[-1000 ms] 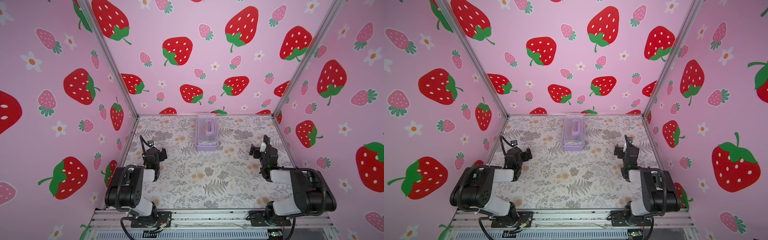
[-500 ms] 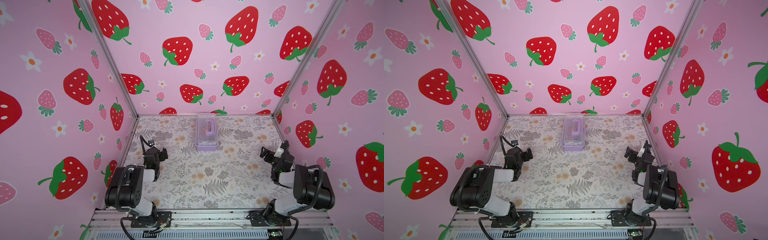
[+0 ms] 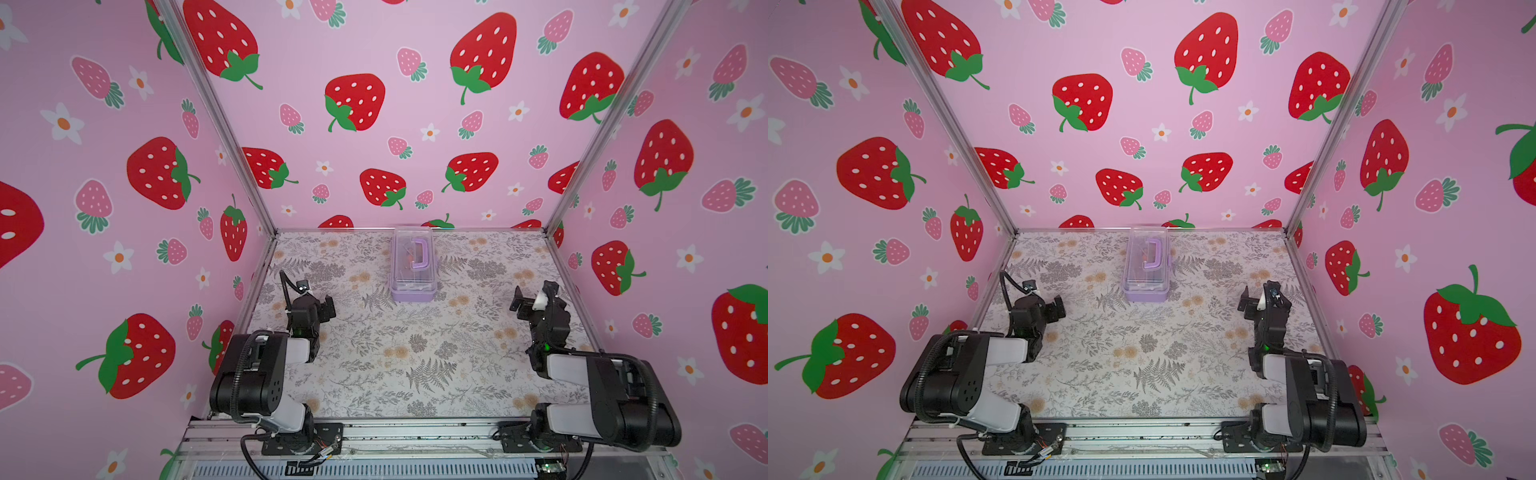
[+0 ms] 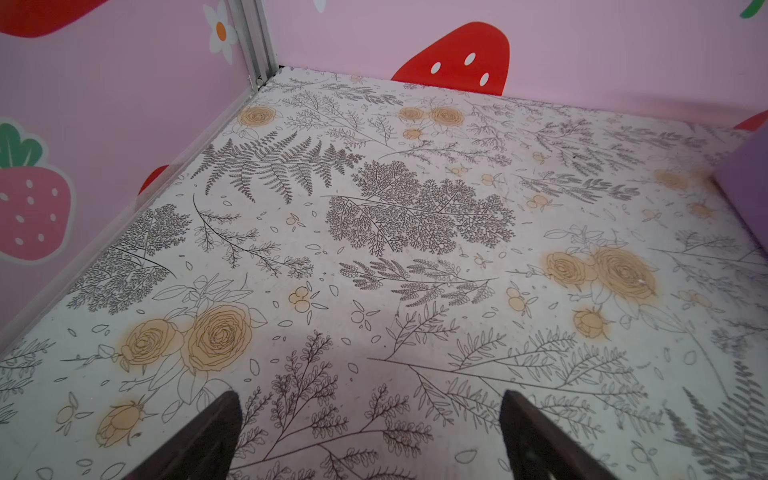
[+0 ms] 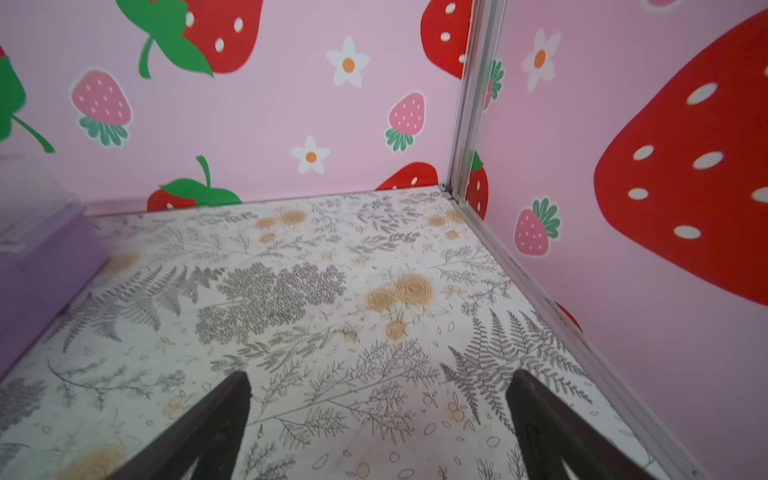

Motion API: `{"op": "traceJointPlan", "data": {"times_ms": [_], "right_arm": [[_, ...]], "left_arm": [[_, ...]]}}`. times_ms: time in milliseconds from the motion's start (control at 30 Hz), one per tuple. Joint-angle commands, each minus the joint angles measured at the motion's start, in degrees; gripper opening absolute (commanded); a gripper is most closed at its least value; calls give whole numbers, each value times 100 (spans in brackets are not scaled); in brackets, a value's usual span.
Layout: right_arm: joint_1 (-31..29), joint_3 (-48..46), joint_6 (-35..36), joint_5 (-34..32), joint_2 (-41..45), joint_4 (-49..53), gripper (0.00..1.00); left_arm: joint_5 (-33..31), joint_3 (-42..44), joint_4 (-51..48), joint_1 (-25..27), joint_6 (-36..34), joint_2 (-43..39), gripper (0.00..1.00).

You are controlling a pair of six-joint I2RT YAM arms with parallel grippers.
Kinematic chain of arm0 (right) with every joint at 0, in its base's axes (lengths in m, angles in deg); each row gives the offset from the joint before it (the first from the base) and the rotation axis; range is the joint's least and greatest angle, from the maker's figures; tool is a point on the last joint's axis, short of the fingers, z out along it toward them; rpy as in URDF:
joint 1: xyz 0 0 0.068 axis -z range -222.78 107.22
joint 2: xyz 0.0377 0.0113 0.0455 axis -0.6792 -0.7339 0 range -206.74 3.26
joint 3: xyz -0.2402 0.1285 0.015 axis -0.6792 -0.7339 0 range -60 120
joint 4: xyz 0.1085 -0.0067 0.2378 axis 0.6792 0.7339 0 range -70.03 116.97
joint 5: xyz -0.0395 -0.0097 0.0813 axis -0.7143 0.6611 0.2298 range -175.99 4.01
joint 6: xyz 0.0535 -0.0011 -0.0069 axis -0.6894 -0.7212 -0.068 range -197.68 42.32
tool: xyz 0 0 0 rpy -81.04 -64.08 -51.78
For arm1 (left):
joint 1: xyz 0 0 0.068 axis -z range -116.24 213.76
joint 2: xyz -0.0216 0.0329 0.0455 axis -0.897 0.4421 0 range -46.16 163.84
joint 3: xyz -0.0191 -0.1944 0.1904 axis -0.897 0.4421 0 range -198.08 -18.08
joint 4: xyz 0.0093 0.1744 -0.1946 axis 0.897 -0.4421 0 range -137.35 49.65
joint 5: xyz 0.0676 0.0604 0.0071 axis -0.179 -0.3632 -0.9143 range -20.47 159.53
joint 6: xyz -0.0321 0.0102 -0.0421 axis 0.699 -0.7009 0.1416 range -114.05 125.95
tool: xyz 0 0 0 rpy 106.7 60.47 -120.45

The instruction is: Pack the tool kit

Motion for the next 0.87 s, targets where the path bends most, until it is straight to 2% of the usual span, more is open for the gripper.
{"op": "traceJointPlan", "data": {"times_ms": [0,33,67,100,133,167,200,267,333,533,833], "right_arm": [[71,143,2,-23,-563,-526,99],[49,132,147,219,-659,-792,99],[-47,273,400,481,-620,-310,99],[-97,151,483,561,-863,-755,99],[-114,-103,451,562,-1167,-1702,99],[-82,-230,418,649,-1058,-1793,99],[-49,-167,430,653,-848,-1317,99],[-20,-161,407,764,-1065,-1667,99],[-94,25,488,594,-933,-1043,99],[-316,138,680,356,-1010,-979,99],[-271,196,668,469,-1032,-869,99]], "left_arm": [[35,-176,131,5,-24,-46,99],[32,-165,131,8,-23,-42,99],[35,-168,130,6,-22,-38,99],[32,-167,131,3,-27,-46,99],[32,-169,131,4,-24,-45,99],[31,-168,131,8,-27,-43,99],[32,-164,135,5,-22,-44,99],[29,-169,137,1,-22,-38,99],[26,-169,130,7,-22,-40,99],[25,-169,129,1,-23,-43,99],[15,-162,131,12,-31,-41,99]]}}
